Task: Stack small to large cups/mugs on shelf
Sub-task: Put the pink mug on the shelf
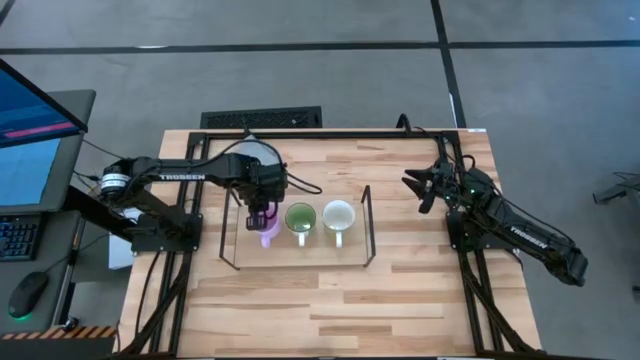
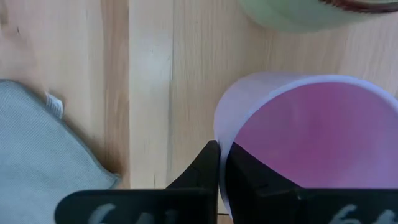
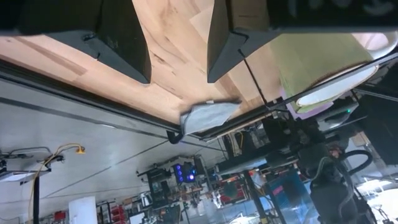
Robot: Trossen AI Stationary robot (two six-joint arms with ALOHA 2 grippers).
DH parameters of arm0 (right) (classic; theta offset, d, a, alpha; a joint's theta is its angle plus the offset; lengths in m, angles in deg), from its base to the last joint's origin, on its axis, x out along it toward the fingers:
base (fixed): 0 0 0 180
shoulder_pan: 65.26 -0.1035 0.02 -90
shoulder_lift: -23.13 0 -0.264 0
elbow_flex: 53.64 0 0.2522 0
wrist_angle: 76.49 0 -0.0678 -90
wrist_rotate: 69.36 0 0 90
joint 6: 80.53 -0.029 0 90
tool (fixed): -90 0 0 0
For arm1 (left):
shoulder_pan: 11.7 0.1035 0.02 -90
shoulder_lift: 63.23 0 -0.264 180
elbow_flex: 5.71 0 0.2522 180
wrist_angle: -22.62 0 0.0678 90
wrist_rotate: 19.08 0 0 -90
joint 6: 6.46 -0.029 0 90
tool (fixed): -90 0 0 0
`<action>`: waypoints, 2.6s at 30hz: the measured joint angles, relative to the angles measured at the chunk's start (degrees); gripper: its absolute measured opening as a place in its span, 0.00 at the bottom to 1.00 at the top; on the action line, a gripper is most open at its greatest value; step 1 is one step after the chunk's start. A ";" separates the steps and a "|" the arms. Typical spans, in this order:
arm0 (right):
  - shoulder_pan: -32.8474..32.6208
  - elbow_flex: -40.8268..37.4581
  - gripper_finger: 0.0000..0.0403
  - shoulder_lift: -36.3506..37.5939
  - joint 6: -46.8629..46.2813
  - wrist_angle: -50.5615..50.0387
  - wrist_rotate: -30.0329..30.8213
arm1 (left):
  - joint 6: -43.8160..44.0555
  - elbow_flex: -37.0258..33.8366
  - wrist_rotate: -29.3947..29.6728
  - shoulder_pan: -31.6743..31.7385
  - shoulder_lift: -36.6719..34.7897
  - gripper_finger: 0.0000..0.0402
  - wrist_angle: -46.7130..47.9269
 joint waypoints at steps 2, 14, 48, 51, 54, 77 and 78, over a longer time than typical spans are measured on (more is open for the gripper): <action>0.00 -0.01 0.44 -0.16 0.14 0.03 0.01 | 0.01 0.00 -0.01 0.13 -0.03 0.00 0.08; 0.00 -0.01 0.44 -0.58 0.33 0.00 0.01 | 1.69 0.37 0.10 0.33 2.02 0.00 0.98; 0.01 -0.01 0.44 -0.85 0.37 0.00 0.01 | 2.15 1.81 -2.30 0.08 2.91 0.04 1.98; 0.00 -0.01 0.44 -0.85 0.37 0.00 0.01 | 2.13 1.81 -2.84 0.06 2.91 0.04 1.94; 0.02 -0.01 0.44 -0.85 0.37 -0.02 0.02 | 2.25 1.84 -2.83 0.07 2.89 0.04 1.92; 0.02 -0.01 0.44 -0.85 0.37 0.00 0.01 | 2.84 1.84 -2.83 0.07 2.82 0.04 1.94; 0.02 -0.01 0.44 -0.85 0.35 0.00 0.01 | 2.87 1.84 -2.83 0.07 2.82 0.04 1.94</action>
